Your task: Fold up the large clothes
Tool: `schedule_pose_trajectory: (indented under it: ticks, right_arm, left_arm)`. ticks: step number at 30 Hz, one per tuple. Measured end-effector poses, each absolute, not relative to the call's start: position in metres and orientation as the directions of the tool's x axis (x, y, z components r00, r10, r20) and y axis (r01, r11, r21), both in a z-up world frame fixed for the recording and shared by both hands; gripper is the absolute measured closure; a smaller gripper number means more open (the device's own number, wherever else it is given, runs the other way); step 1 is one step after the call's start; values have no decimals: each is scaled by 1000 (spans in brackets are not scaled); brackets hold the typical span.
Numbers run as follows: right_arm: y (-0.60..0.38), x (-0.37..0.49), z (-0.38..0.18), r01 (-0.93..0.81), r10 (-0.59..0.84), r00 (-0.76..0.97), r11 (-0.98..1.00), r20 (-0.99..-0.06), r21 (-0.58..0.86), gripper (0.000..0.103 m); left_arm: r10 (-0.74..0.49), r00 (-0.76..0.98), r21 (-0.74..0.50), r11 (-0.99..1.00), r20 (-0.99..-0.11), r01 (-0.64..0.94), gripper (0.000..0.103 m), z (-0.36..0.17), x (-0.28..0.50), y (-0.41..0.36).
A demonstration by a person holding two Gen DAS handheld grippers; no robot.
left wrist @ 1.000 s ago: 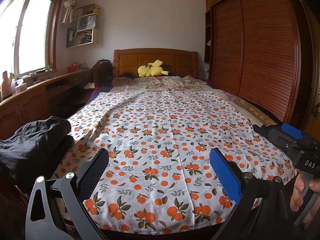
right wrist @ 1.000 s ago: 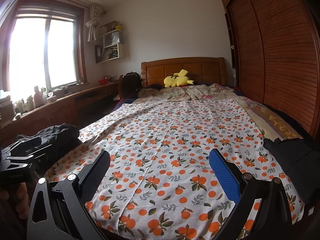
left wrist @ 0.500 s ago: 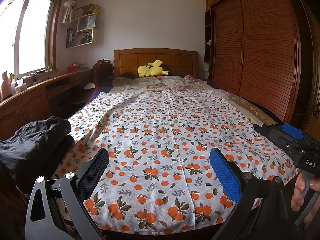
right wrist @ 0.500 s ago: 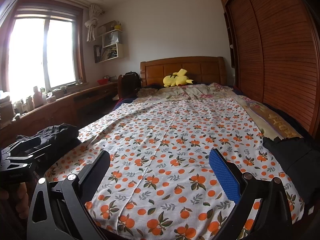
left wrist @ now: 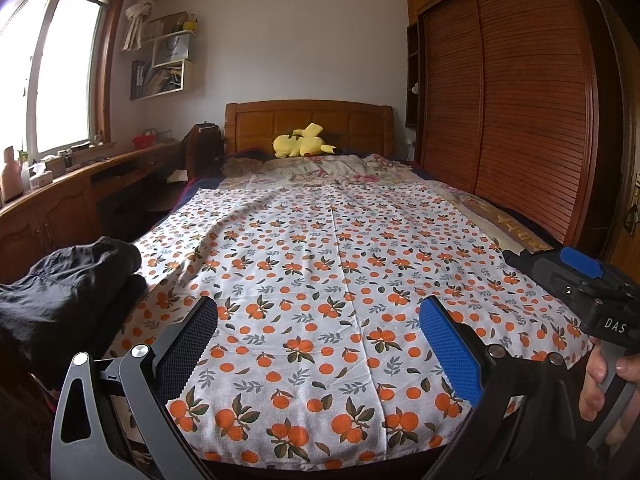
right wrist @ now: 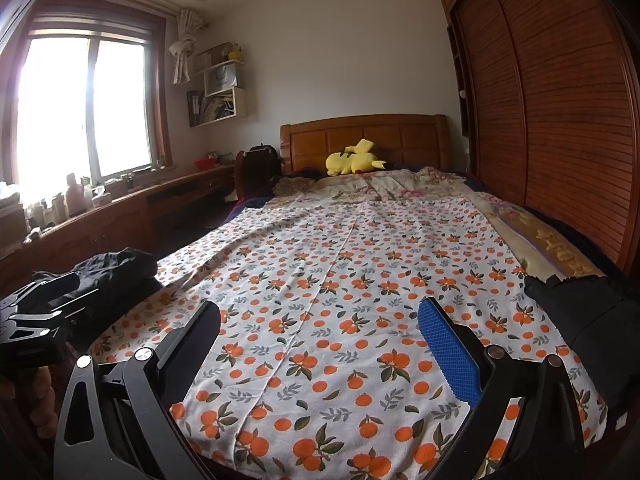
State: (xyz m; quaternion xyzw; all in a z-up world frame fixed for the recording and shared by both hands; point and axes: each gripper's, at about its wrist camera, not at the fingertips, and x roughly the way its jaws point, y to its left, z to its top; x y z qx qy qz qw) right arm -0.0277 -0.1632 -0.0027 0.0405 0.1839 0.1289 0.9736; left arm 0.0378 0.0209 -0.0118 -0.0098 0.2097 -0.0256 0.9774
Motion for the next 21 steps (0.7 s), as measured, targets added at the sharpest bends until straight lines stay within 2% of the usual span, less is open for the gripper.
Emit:
schedule_pose_trajectory:
  ticks: [21]
  right_arm:
    - [-162, -28, -1, -234, 265, 899, 964, -348, 128, 8]
  left_arm:
    - [-49, 912, -28, 999, -407, 41, 2, -10, 35, 19]
